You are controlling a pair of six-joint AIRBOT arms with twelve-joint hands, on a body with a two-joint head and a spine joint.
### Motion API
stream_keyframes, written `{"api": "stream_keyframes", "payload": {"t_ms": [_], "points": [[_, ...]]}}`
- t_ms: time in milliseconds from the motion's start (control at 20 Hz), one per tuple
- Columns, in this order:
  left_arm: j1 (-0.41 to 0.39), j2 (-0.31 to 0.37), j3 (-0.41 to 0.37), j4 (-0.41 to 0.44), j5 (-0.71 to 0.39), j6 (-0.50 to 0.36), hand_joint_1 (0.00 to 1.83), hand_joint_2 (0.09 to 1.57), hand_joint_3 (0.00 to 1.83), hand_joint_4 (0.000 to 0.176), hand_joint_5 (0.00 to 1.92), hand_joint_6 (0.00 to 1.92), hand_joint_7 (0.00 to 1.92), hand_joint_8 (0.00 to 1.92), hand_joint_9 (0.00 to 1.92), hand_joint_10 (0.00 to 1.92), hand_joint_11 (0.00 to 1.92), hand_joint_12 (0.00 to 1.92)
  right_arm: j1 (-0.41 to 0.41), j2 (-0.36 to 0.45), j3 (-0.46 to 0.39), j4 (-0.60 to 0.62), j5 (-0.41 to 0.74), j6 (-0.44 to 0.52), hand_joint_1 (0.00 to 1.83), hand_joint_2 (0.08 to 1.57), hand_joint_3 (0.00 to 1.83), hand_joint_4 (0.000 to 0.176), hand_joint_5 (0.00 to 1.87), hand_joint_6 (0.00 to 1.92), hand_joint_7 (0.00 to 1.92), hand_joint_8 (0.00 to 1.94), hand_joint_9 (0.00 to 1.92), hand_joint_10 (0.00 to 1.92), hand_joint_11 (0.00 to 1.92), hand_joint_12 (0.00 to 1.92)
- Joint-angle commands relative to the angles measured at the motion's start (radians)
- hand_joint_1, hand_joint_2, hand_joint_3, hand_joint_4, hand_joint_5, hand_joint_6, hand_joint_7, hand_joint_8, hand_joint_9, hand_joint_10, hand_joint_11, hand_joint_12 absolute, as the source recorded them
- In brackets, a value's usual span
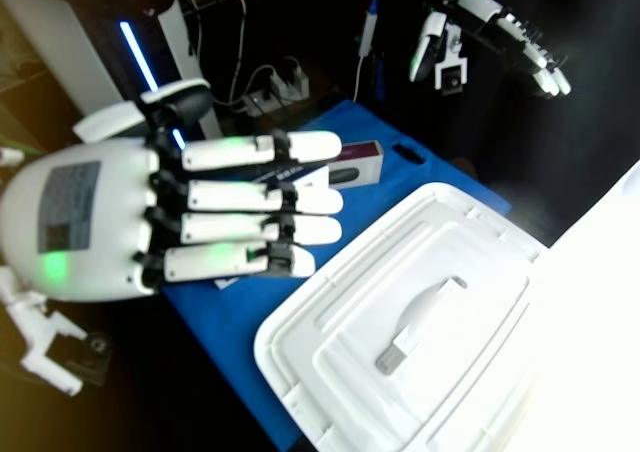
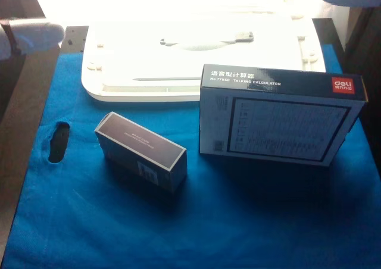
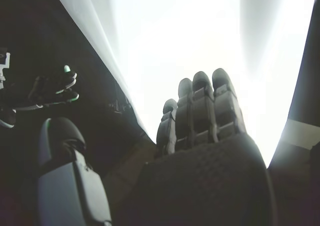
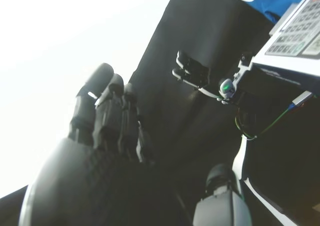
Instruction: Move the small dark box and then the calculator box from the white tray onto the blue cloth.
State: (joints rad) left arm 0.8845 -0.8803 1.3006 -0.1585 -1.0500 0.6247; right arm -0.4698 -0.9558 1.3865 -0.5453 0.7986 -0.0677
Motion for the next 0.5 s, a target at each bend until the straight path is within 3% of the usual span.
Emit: {"api": "stream_keyframes", "payload": {"t_ms": [0,50,150,200,350,450], "points": [[-0.017,0.010,0.007,-0.017,-0.120,-0.006,0.48,0.88,0.00,0.144,0.00,0.00,0.09,0.00,0.00,0.00,0.00,0.05,0.014,-0.001,0.006,0.054,0.091,0.002,0.10,0.86,0.00,0.024,0.07,0.00,0.24,0.00,0.25,0.00,0.00,0.83],[-0.020,0.011,0.007,-0.015,-0.122,-0.006,0.49,0.88,0.00,0.143,0.00,0.00,0.07,0.00,0.00,0.00,0.00,0.05,0.014,-0.001,0.007,0.054,0.091,0.002,0.10,0.86,0.00,0.033,0.06,0.00,0.23,0.00,0.23,0.00,0.00,0.78],[-0.024,0.013,0.004,-0.015,-0.128,-0.006,0.48,0.88,0.00,0.139,0.00,0.00,0.05,0.00,0.00,0.00,0.00,0.05,0.014,-0.001,0.009,0.054,0.091,0.002,0.09,0.88,0.00,0.031,0.07,0.00,0.22,0.00,0.24,0.00,0.00,0.88],[-0.025,0.015,0.002,-0.015,-0.134,-0.006,0.47,0.88,0.00,0.141,0.00,0.00,0.05,0.00,0.01,0.00,0.02,0.05,0.014,-0.001,0.010,0.055,0.091,0.002,0.10,0.88,0.00,0.041,0.07,0.00,0.22,0.00,0.24,0.00,0.00,0.88],[-0.025,0.023,-0.005,-0.014,-0.147,-0.006,0.48,0.88,0.00,0.133,0.00,0.00,0.10,0.02,0.05,0.02,0.03,0.06,0.014,-0.001,0.013,0.058,0.090,0.002,0.09,0.89,0.00,0.041,0.06,0.00,0.24,0.00,0.25,0.00,0.00,0.90],[-0.025,0.025,-0.009,-0.013,-0.162,-0.006,0.49,0.85,0.00,0.137,0.00,0.00,0.13,0.01,0.09,0.01,0.05,0.07,0.014,-0.001,0.013,0.060,0.091,0.002,0.09,0.90,0.00,0.046,0.06,0.00,0.23,0.00,0.24,0.01,0.00,0.85]]}}
